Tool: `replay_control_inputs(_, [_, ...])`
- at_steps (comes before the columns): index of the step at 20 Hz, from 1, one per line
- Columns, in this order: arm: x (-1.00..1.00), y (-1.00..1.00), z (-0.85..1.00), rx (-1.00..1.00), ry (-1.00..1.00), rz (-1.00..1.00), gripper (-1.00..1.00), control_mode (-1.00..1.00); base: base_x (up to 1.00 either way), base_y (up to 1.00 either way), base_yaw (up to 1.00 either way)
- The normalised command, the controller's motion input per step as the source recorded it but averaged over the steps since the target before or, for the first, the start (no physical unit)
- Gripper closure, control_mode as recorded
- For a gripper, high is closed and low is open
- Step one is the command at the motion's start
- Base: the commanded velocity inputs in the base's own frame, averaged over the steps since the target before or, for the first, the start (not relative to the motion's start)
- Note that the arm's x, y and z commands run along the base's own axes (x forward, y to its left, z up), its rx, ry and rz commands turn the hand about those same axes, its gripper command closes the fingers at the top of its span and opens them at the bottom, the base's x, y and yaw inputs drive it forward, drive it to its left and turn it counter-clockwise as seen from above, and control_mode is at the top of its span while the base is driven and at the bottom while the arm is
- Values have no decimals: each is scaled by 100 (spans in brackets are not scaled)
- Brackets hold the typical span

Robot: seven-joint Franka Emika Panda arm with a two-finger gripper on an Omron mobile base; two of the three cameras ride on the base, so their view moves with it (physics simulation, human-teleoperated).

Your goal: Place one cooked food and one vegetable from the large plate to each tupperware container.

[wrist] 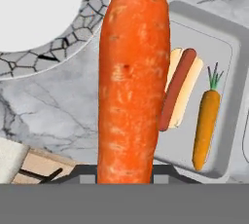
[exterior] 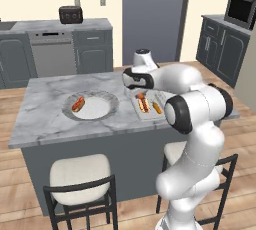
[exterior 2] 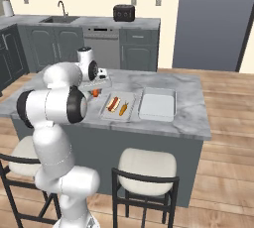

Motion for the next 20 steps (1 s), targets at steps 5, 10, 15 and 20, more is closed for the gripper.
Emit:
replay_control_inputs(5, [36, -100, 5, -16, 7, -25, 100, -100, 0, 0, 0])
replay_control_inputs(10, [54, -100, -16, -4, 19, -23, 100, -100, 0, 0, 0])
replay_control_inputs(15, [27, -100, -1, 17, 10, -6, 100, -100, 0, 0, 0])
replay_control_inputs(20, [32, -99, -28, 14, 1, 10, 100, -100, 0, 0, 0])
